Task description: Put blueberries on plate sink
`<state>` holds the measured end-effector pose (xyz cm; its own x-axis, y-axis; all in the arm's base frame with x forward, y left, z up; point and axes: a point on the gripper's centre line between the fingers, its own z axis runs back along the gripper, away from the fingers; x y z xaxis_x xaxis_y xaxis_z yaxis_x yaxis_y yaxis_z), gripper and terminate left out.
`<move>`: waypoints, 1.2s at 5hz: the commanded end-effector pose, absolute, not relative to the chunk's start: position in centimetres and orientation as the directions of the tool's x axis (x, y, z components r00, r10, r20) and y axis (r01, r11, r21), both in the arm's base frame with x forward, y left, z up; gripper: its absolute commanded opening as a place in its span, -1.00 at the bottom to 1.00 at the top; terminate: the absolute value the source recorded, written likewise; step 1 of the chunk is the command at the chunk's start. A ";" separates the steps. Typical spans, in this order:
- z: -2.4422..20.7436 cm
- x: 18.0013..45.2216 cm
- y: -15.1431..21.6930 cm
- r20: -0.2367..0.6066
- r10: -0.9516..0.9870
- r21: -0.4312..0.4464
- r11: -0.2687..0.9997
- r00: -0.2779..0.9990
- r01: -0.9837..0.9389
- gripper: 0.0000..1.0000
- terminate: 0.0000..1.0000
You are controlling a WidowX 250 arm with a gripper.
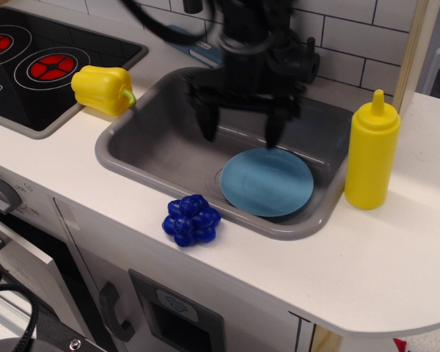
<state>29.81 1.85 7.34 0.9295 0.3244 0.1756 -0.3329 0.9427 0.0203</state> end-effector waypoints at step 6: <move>8.1 22.3 0.7 0.175 0.146 0.055 0.986 0.974 -0.158 1.00 -1.00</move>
